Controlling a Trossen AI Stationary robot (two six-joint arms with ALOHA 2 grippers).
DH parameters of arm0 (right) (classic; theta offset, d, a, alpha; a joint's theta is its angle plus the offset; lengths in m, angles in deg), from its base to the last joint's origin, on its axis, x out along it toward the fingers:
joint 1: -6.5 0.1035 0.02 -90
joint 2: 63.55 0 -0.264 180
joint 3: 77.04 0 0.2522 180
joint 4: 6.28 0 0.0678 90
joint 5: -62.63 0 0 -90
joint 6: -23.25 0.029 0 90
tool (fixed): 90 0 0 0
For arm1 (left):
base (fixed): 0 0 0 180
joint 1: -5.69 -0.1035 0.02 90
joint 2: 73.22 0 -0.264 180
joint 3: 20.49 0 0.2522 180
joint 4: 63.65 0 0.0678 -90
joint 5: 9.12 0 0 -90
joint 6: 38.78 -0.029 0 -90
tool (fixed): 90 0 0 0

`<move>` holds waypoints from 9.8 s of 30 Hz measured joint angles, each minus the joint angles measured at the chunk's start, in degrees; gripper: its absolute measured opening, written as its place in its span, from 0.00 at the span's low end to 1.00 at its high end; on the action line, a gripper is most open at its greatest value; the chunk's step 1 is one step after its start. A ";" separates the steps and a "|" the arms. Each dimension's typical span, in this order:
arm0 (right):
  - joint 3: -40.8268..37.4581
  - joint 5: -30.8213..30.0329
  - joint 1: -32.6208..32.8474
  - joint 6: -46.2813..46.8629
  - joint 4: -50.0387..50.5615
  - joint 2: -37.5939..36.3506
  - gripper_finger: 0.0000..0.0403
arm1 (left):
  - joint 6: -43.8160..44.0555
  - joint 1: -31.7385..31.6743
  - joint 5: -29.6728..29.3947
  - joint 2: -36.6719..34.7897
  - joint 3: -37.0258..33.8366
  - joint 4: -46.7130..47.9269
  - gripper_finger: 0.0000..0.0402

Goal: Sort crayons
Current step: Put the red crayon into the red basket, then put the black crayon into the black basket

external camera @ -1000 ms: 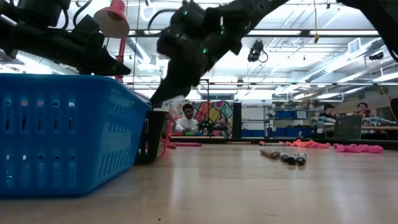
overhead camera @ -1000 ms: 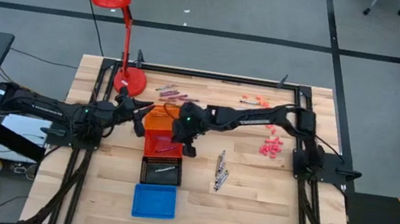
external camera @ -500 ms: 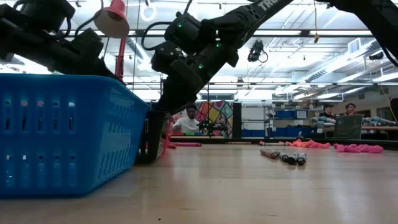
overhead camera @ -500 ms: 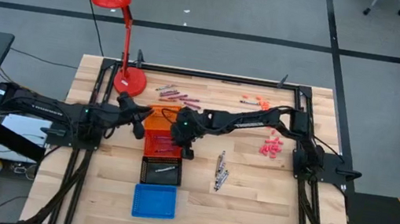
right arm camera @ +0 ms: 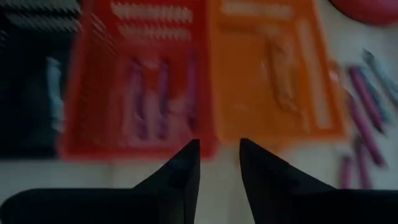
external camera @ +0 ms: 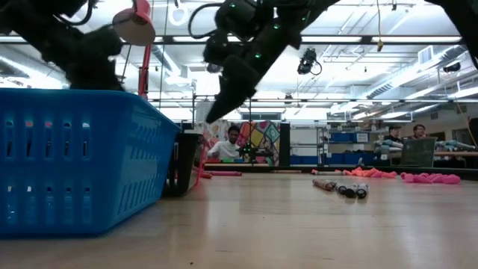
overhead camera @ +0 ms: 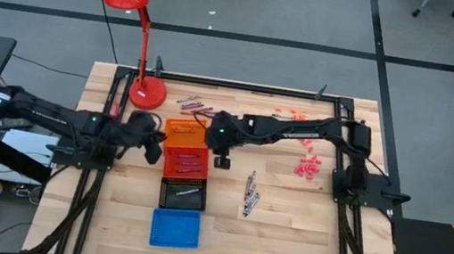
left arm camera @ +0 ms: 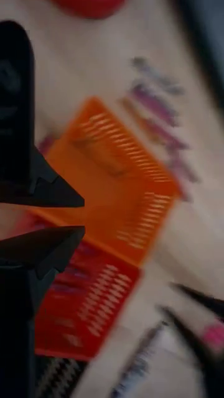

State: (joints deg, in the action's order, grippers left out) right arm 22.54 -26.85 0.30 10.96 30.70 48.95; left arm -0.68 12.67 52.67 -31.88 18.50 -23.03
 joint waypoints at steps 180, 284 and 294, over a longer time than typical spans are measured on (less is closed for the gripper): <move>-29.96 -18.19 3.27 -0.01 -12.96 -36.39 0.29 | -15.90 7.36 7.85 39.46 23.10 7.74 0.10; -40.76 -9.92 29.77 13.15 -12.58 -17.75 0.30 | -40.01 4.15 1.27 42.71 23.95 -21.16 0.35; -44.32 -8.39 29.77 14.04 -18.97 -16.23 0.30 | -39.93 4.15 1.27 42.71 23.95 -21.11 0.35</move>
State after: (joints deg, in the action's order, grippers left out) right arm -21.78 -35.24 30.08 25.00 11.74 32.72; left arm -40.60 16.82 53.94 10.83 42.46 -44.14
